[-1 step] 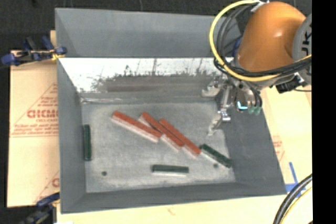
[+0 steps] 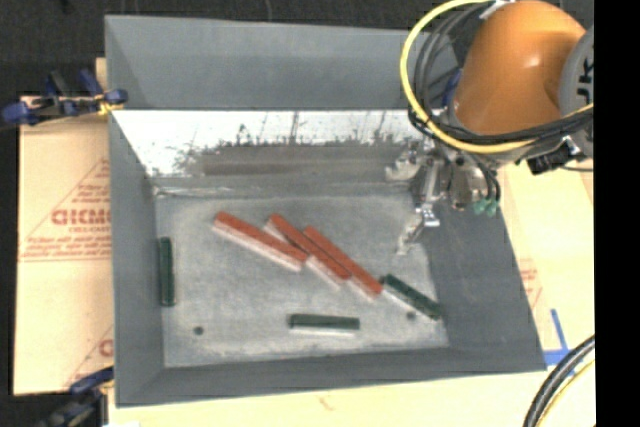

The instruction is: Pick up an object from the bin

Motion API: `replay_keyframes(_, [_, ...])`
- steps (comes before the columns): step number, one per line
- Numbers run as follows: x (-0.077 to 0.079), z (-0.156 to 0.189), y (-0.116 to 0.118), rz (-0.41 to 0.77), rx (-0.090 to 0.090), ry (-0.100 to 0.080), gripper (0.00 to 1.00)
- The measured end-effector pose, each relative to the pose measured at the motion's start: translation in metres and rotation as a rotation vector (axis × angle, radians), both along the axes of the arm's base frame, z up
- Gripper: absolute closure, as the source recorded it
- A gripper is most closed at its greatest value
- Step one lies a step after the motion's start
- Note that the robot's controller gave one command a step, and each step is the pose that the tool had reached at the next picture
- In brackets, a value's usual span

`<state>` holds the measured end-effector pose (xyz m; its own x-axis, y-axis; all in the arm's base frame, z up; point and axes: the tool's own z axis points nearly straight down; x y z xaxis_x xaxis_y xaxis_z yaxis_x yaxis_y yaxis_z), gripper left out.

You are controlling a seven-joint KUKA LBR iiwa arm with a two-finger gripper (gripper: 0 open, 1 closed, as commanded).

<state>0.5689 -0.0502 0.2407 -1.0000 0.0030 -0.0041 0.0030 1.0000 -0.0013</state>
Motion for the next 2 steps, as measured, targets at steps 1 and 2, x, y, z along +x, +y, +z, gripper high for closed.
replay_keyframes(1, [-0.007, -0.061, 0.006, -0.046, 0.001, -0.005, 0.00])
replay_keyframes(2, [-0.016, -0.106, 0.008, -0.125, 0.002, 0.006, 0.00])
